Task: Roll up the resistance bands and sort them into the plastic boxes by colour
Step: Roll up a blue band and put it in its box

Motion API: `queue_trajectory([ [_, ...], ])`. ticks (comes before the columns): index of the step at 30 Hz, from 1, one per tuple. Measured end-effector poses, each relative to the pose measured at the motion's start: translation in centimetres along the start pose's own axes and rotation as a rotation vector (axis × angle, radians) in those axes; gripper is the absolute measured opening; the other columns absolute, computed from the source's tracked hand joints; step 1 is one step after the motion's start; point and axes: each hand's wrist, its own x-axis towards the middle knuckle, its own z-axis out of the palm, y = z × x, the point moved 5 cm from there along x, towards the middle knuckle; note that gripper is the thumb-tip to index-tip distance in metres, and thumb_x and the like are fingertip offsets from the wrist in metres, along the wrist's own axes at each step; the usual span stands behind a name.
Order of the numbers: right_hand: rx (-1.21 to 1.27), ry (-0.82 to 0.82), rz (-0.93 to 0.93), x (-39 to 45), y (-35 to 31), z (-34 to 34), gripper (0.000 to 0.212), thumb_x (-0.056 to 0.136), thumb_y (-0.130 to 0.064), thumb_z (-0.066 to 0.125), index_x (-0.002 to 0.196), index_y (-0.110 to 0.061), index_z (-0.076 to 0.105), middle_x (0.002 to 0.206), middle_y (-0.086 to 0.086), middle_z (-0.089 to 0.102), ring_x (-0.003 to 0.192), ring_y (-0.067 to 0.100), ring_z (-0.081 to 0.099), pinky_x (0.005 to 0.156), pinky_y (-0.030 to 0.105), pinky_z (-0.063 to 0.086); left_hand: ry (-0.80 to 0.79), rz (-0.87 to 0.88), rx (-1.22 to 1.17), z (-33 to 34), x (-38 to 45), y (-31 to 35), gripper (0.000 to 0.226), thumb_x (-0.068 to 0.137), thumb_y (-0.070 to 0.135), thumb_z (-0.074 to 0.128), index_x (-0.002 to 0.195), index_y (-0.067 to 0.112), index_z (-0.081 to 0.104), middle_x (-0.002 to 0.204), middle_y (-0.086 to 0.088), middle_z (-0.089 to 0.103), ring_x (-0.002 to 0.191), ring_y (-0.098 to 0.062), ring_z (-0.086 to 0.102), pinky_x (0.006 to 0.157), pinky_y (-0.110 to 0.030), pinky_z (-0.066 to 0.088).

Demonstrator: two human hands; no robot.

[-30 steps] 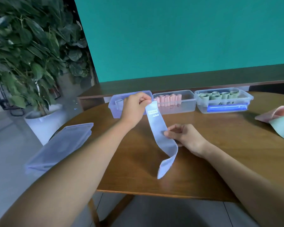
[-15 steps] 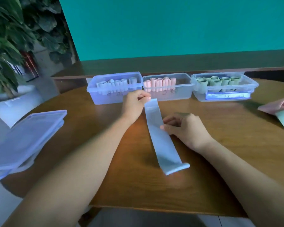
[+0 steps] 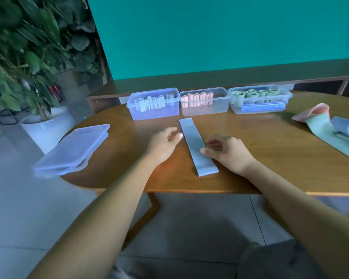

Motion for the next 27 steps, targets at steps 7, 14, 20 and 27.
queue_trajectory([
  [7, 0.041, 0.015, 0.045, -4.8, -1.0, -1.2, 0.025, 0.089, -0.043, 0.074, 0.106, -0.025, 0.073, 0.102, -0.013, 0.073, 0.099, 0.0, 0.066, 0.074, 0.001, 0.042, -0.011, 0.013, -0.031, -1.6, -7.1, 0.7, 0.046, 0.097, 0.044, 0.061, 0.137, 0.023, 0.059, 0.136, -0.003, 0.061, 0.127, -0.015, 0.055, 0.108, -0.032, 0.043],
  [14, 0.076, 0.034, 0.028, -6.3, -1.3, -1.6, 0.015, 0.086, -0.04, 0.078, 0.097, -0.03, 0.076, 0.097, -0.019, 0.074, 0.094, -0.006, 0.067, 0.076, 0.004, 0.044, 0.031, 0.133, -0.189, -1.6, -8.8, 1.5, 0.028, 0.087, 0.035, 0.076, 0.115, 0.031, 0.073, 0.106, 0.012, 0.072, 0.1, 0.0, 0.065, 0.097, -0.025, 0.052],
  [20, 0.074, -0.019, -0.009, -7.2, -1.2, -1.3, 0.013, 0.083, -0.037, 0.082, 0.092, -0.029, 0.079, 0.093, -0.016, 0.076, 0.09, -0.003, 0.068, 0.084, 0.014, 0.049, -0.053, 0.229, -0.281, -0.2, -10.3, 3.1, 0.017, 0.077, 0.035, 0.085, 0.092, 0.03, 0.08, 0.088, 0.021, 0.074, 0.087, 0.001, 0.066, 0.077, -0.017, 0.048],
  [27, 0.02, -0.171, -0.08, -7.3, -1.3, -1.4, 0.019, 0.079, -0.038, 0.084, 0.096, -0.031, 0.08, 0.108, -0.021, 0.073, 0.101, -0.005, 0.065, 0.095, 0.014, 0.044, -0.15, 0.335, -0.105, 1.1, -10.5, 3.8, 0.026, 0.065, 0.057, 0.086, 0.084, 0.041, 0.078, 0.094, 0.02, 0.072, 0.099, -0.005, 0.061, 0.089, -0.027, 0.047],
])
